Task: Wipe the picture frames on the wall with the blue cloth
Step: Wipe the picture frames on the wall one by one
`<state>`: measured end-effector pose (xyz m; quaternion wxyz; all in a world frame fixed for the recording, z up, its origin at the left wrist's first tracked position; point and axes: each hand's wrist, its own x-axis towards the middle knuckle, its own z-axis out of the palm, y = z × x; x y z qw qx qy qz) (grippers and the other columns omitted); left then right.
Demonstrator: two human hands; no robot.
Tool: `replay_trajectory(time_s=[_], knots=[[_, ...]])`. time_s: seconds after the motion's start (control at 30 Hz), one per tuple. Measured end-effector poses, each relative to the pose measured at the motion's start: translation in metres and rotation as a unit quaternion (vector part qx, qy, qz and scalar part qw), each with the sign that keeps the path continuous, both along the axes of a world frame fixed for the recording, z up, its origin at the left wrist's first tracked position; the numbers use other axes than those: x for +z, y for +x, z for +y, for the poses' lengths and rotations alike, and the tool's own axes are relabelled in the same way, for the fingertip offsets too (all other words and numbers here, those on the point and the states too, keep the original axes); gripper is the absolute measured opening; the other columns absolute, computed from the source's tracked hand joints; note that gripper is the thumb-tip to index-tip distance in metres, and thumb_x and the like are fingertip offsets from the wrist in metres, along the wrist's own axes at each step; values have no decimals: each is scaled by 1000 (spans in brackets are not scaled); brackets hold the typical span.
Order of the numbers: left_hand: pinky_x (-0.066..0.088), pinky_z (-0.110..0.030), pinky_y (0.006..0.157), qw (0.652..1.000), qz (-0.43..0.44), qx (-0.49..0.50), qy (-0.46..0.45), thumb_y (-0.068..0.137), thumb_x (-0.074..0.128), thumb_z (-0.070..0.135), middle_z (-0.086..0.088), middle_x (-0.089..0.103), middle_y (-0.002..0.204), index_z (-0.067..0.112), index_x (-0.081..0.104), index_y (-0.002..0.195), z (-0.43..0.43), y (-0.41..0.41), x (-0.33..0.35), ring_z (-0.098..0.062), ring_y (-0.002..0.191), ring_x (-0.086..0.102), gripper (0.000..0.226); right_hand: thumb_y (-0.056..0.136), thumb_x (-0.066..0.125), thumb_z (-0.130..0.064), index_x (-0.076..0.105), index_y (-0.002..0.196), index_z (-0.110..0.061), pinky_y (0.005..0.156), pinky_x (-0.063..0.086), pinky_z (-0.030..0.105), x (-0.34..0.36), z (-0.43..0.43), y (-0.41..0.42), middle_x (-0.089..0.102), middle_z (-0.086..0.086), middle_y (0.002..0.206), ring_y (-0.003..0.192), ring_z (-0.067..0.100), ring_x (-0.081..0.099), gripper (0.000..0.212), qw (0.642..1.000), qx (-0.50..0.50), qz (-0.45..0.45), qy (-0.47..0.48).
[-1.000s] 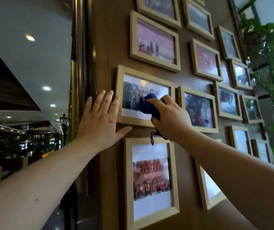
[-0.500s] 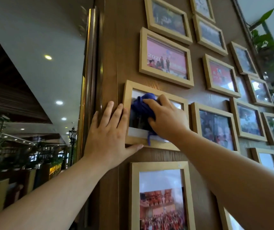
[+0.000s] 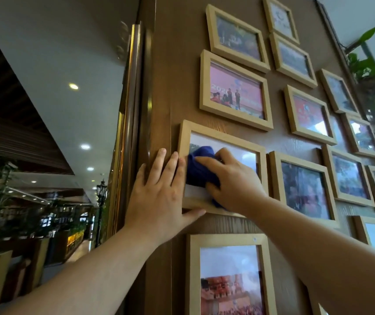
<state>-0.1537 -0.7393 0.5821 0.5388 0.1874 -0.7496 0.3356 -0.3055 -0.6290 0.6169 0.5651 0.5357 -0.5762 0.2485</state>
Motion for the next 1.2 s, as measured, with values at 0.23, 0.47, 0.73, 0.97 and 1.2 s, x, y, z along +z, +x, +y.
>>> replay_trajectory(time_s=[0.23, 0.47, 0.73, 0.97, 1.2], knots=[[32, -59, 109, 1000, 1, -3, 3, 73, 34, 83, -10, 28, 157, 12, 22, 149, 0, -2, -1, -29, 147, 8, 104, 83, 58, -36, 42, 132, -30, 56, 40, 30, -14, 35, -47, 52, 4, 109, 80, 19, 52, 52, 992, -124, -25, -16], [29, -59, 110, 1000, 2, 1, 8, 73, 36, 83, -10, 24, 158, 12, 18, 149, 0, -2, -1, -29, 148, 5, 106, 82, 57, -39, 42, 128, -34, 62, 44, 27, -26, 33, -23, 51, -2, 109, 77, 13, 49, 48, 997, -36, -54, 40], [30, -59, 110, 1000, 5, -9, 0, 75, 39, 81, -12, 28, 157, 11, 21, 148, 0, -1, -1, -30, 147, 9, 103, 85, 55, -36, 41, 129, -36, 68, 48, 29, -33, 22, 7, 48, -4, 113, 83, 14, 51, 46, 994, 12, -50, 97], [23, -62, 112, 1000, -8, 2, 15, 72, 37, 82, -12, 23, 158, 11, 18, 149, 3, 0, -1, -31, 147, 4, 106, 87, 50, -35, 40, 127, -36, 64, 45, 31, -55, 60, -40, 49, -3, 109, 78, 15, 51, 41, 973, -134, -170, 77], [11, -66, 113, 999, -34, -37, -21, 79, 37, 74, -16, 29, 155, 8, 31, 145, 8, 11, -8, -32, 145, 17, 94, 88, 52, -31, 38, 131, -33, 60, 37, 29, -67, 93, -28, 48, 0, 112, 75, 13, 41, 46, 973, -187, -135, 35]])
